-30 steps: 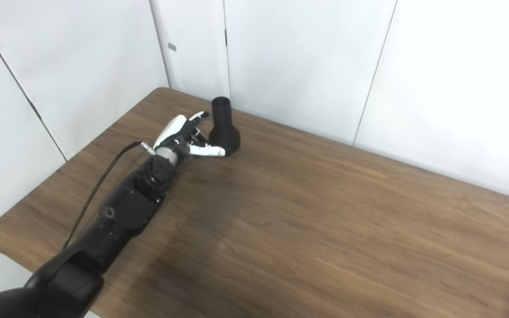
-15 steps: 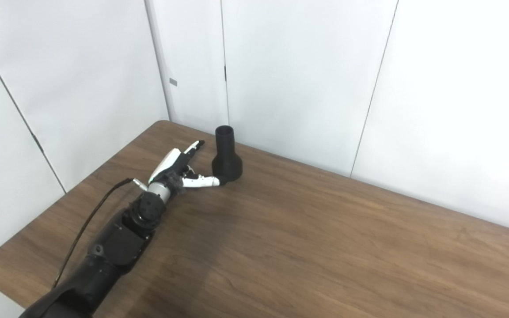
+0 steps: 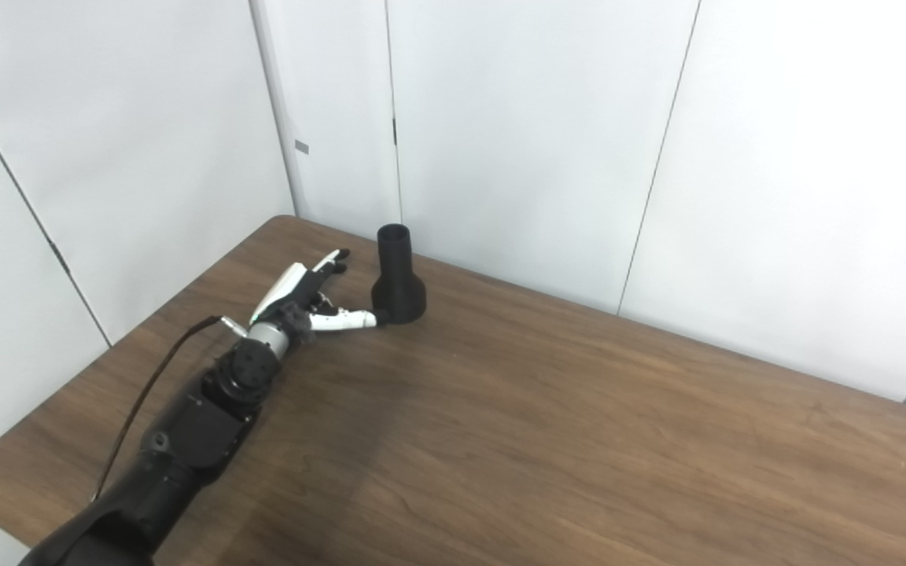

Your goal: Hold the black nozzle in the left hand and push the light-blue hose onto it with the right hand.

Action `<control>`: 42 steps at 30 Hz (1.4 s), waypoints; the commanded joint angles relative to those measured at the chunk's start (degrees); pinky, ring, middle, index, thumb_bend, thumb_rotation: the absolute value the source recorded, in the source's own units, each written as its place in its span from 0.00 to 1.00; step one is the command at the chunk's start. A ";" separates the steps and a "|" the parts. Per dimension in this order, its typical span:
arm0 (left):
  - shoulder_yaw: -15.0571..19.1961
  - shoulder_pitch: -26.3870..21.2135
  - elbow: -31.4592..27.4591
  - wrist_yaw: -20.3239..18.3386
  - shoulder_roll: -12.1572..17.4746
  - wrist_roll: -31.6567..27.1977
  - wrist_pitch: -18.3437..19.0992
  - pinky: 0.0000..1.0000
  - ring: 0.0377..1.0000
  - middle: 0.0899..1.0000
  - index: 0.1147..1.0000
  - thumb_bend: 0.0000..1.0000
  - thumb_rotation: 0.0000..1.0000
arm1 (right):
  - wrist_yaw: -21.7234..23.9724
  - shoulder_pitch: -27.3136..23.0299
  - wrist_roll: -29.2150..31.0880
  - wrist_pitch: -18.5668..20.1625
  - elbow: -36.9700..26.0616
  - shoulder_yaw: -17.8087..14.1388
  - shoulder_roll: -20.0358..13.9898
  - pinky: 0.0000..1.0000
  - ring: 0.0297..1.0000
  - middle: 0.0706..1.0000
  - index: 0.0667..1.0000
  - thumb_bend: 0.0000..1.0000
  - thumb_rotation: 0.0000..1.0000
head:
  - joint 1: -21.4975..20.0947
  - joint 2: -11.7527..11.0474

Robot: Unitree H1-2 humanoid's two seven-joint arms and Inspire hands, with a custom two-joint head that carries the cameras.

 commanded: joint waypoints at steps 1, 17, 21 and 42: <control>0.27 1.99 1.55 -0.40 0.46 -0.75 0.10 0.78 0.90 0.93 0.98 1.00 0.37 | 0.01 0.94 0.12 -2.58 2.30 0.30 0.36 0.50 0.63 0.65 0.46 0.50 0.18 | 0.07 0.09; 6.63 1.78 5.05 5.00 -1.24 -7.90 -20.63 0.83 0.90 0.94 0.98 1.00 0.53 | -0.15 0.26 -0.29 -2.78 3.05 0.27 0.38 0.49 0.61 0.63 0.46 0.50 0.18 | 0.44 -0.42; 6.53 1.38 5.24 5.72 -1.47 -7.66 -20.89 0.83 0.90 0.93 0.98 1.00 0.52 | 0.01 0.20 -0.26 -3.31 3.40 0.29 0.26 0.49 0.61 0.63 0.46 0.50 0.18 | 0.66 -0.60; 3.76 -0.59 -1.02 3.00 -1.78 -6.41 -13.19 0.85 0.90 0.92 0.94 1.00 0.52 | -0.59 1.09 -0.99 -2.36 1.48 0.61 0.75 0.47 0.59 0.61 0.46 0.50 0.18 | -0.06 -0.03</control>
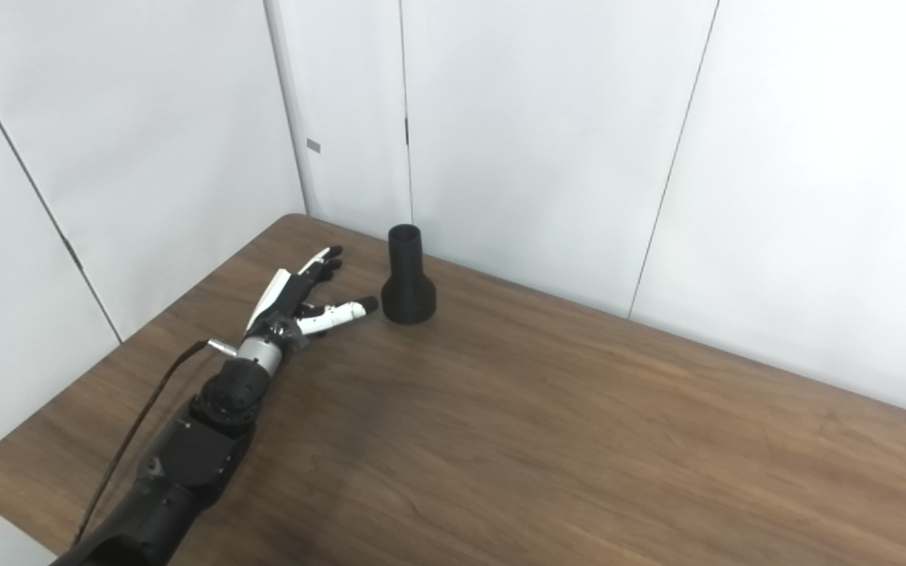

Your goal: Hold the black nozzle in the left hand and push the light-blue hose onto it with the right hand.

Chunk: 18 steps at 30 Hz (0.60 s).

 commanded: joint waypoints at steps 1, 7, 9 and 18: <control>0.54 -2.65 -1.75 -0.08 1.16 -0.39 -1.36 0.84 0.90 0.92 0.94 1.00 0.52 | -0.61 1.25 0.45 -0.60 0.39 0.68 1.59 0.46 0.59 0.61 0.46 0.50 0.18 | 0.03 0.07; 3.21 -3.84 -2.82 0.80 0.23 -3.28 -3.58 0.88 0.91 0.90 0.93 1.00 0.47 | -0.73 0.89 0.27 -1.57 1.50 0.65 1.82 0.46 0.58 0.61 0.46 0.50 0.18 | -0.05 -0.14; 3.57 -3.93 -2.69 0.59 0.07 -4.00 -4.29 0.88 0.91 0.90 0.93 1.00 0.46 | -0.62 0.88 0.58 -1.38 1.41 0.60 1.88 0.46 0.58 0.61 0.46 0.50 0.18 | -0.12 -0.18; 4.36 -4.40 -1.38 0.47 -0.01 -4.90 -5.87 0.84 0.89 0.89 0.93 1.00 0.45 | -0.59 0.90 0.65 -0.82 1.00 0.65 1.98 0.45 0.58 0.61 0.46 0.50 0.18 | -0.12 -0.39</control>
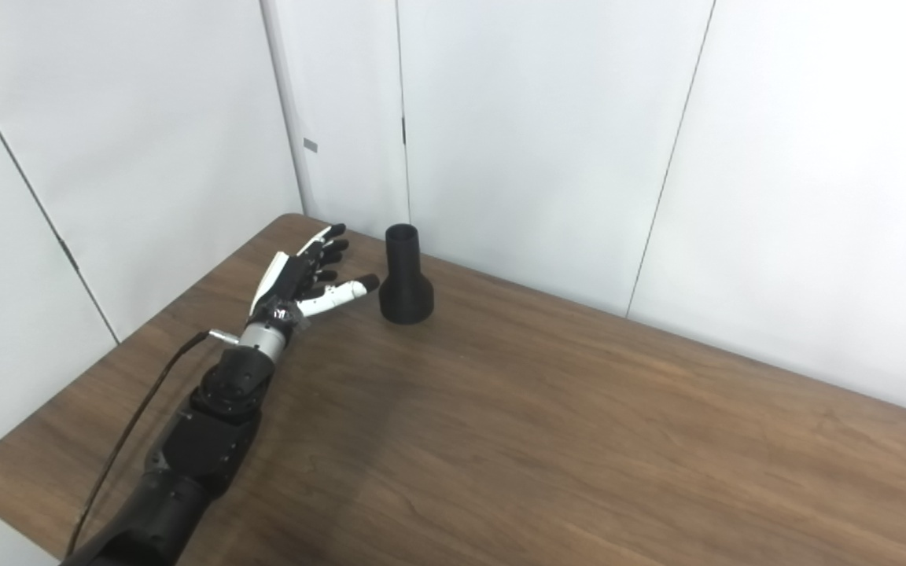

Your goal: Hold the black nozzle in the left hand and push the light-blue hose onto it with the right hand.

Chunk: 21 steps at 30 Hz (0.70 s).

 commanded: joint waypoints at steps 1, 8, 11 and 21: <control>0.65 -3.01 -1.07 0.66 1.55 0.13 -2.37 0.84 0.89 0.89 0.93 1.00 0.45 | -0.50 0.97 0.92 -0.83 1.13 0.66 1.72 0.45 0.58 0.61 0.46 0.50 0.18 | 0.05 0.05; -0.16 -2.56 -1.41 0.56 1.92 1.39 -1.35 0.84 0.88 0.88 0.91 1.00 0.42 | -0.66 1.01 0.43 -0.91 0.88 0.80 1.78 0.46 0.60 0.62 0.46 0.50 0.18 | -0.10 0.05; -2.53 -2.08 -1.44 -2.31 3.37 3.04 1.01 0.79 0.87 0.90 0.94 1.00 0.42 | -0.78 1.06 0.79 -0.49 0.44 0.71 2.10 0.45 0.59 0.62 0.46 0.50 0.18 | -0.23 0.01; -5.75 -1.85 0.97 -1.79 3.87 7.93 3.48 0.86 0.90 0.90 0.94 1.00 0.38 | -1.11 1.51 0.16 -0.54 -0.11 0.59 2.27 0.45 0.59 0.61 0.46 0.50 0.18 | -0.97 0.14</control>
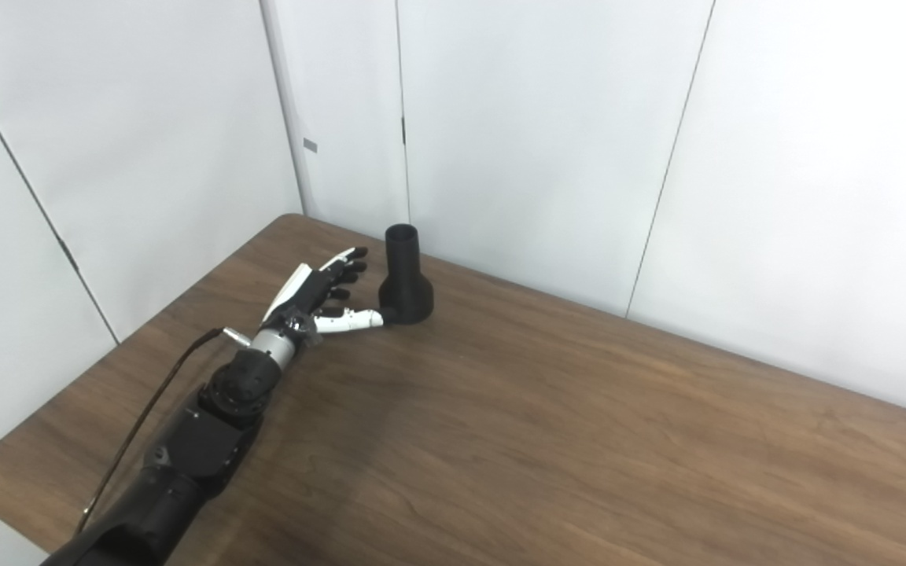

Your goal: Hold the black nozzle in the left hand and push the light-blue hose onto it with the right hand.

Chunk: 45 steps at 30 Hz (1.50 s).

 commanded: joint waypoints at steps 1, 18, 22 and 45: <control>-0.09 -1.99 0.95 1.31 1.74 1.58 -0.44 0.86 0.90 0.90 0.94 1.00 0.38 | -0.88 1.41 0.39 -0.48 0.60 0.56 1.66 0.45 0.58 0.61 0.46 0.50 0.18 | 0.09 0.06; -0.54 -2.23 3.76 3.29 1.78 4.13 1.89 0.86 0.90 0.91 0.95 1.00 0.32 | -0.78 3.21 0.03 -0.36 -1.72 0.45 1.37 0.43 0.57 0.60 0.46 0.50 0.18 | -1.43 0.98; -1.22 -2.39 3.76 3.34 1.52 4.99 2.11 0.82 0.87 0.88 0.93 1.00 0.34 | -0.79 3.91 0.09 -0.34 -2.75 0.42 1.56 0.43 0.57 0.60 0.46 0.50 0.18 | -1.89 1.34; -6.17 -5.13 3.82 0.59 0.20 6.02 8.04 0.68 0.82 0.86 0.91 1.00 0.36 | -1.73 7.43 -0.52 2.38 -8.79 0.81 2.97 0.51 0.66 0.68 0.62 0.66 0.63 | -4.93 2.64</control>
